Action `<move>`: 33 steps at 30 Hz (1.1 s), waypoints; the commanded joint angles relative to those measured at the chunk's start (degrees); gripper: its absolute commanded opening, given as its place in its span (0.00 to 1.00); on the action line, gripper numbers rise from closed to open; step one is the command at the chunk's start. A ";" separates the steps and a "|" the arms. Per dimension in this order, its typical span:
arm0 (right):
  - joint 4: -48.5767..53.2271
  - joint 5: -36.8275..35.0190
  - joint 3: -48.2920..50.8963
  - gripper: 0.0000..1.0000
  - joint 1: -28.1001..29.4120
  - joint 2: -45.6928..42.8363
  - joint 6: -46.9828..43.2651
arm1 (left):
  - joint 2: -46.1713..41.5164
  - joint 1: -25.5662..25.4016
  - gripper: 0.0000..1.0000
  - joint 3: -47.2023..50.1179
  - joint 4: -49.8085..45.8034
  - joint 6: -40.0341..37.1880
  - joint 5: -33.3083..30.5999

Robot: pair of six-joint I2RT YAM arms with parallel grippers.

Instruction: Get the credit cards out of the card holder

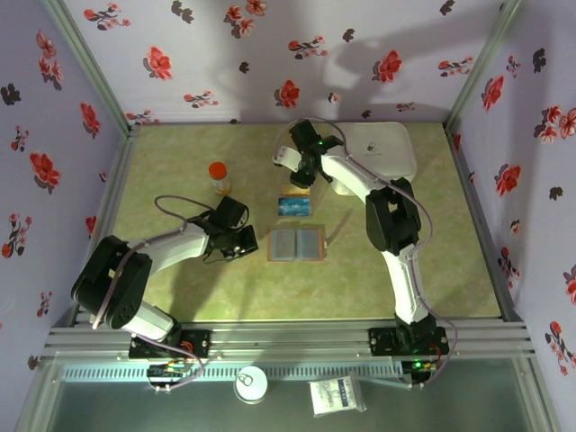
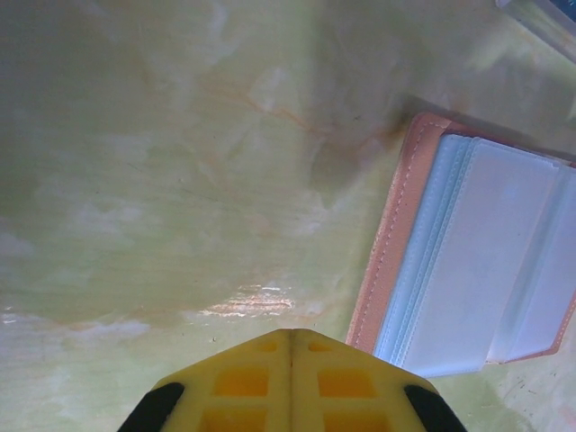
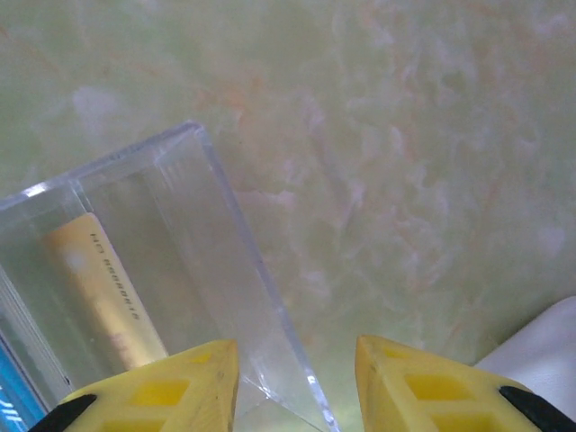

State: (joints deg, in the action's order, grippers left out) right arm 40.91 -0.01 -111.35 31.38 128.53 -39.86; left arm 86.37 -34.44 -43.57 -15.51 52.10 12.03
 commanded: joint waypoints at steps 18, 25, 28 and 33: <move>-4.93 0.22 7.47 0.40 0.00 -10.49 8.94 | 1.10 0.60 0.03 -3.63 -1.29 -2.61 1.15; -11.98 2.23 17.78 0.38 1.03 -18.55 27.51 | 1.22 0.60 0.03 -4.25 -0.11 -3.57 2.79; -15.33 4.72 23.06 0.37 1.70 -21.70 37.87 | 1.69 0.58 0.03 -4.74 -0.09 -4.43 3.94; -22.34 11.70 33.68 0.33 2.58 -26.48 54.73 | 2.24 0.34 0.03 -5.21 0.92 -4.73 6.24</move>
State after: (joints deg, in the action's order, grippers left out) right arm 24.03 6.37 -82.24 33.30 104.90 -0.25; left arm 87.68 -34.22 -47.29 -15.25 48.90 15.92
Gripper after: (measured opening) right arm 0.339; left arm 0.038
